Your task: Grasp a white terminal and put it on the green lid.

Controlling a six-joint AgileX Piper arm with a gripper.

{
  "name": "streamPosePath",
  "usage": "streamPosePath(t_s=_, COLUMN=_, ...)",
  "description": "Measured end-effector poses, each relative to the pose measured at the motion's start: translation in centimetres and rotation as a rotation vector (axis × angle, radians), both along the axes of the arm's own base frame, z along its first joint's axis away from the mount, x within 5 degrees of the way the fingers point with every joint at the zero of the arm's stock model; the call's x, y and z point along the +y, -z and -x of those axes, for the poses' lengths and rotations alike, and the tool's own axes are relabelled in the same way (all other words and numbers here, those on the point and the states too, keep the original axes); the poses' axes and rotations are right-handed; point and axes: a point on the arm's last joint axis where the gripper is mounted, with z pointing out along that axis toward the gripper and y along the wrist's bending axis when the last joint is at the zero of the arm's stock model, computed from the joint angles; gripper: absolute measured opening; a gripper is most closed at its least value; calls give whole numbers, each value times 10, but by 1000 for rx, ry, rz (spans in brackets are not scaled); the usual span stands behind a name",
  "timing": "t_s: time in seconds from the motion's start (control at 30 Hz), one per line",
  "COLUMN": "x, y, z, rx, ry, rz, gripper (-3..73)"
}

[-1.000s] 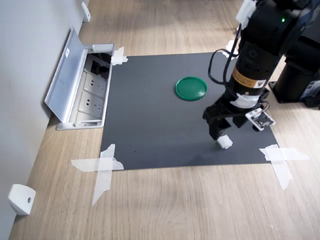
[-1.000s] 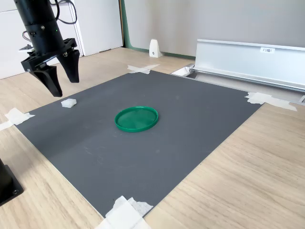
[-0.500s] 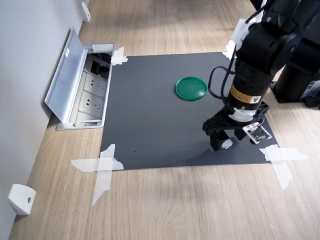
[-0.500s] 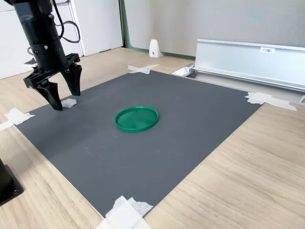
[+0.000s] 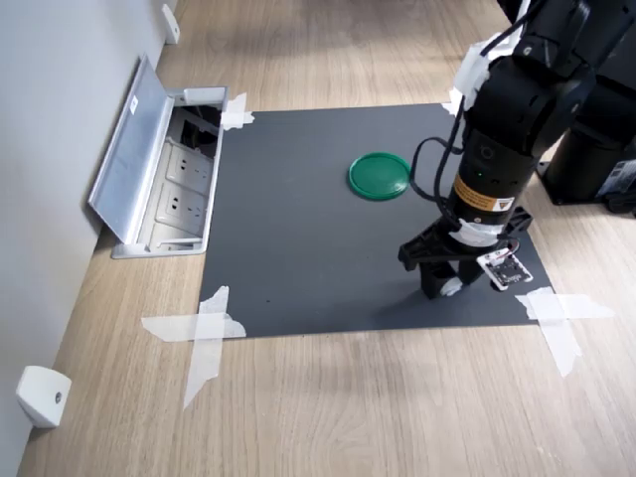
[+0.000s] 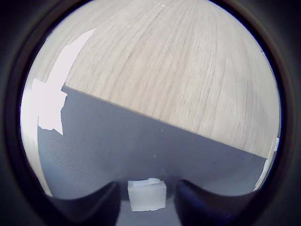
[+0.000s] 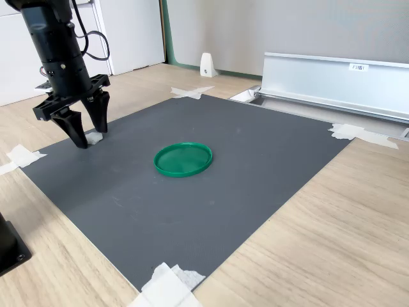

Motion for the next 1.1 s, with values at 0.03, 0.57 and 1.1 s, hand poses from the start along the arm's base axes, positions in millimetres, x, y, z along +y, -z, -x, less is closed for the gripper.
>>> streamPosePath(t_s=0.03, x=0, y=0, z=0, rx=1, ry=0, rz=1, gripper=345)
streamPosePath(t_s=0.57, x=-25, y=-85, z=-20, rx=-76, ry=276, rz=-104, gripper=268)
streamPosePath(t_s=1.1, x=-155, y=-98, z=-46, rx=-6, ry=836, rz=-67, gripper=268)
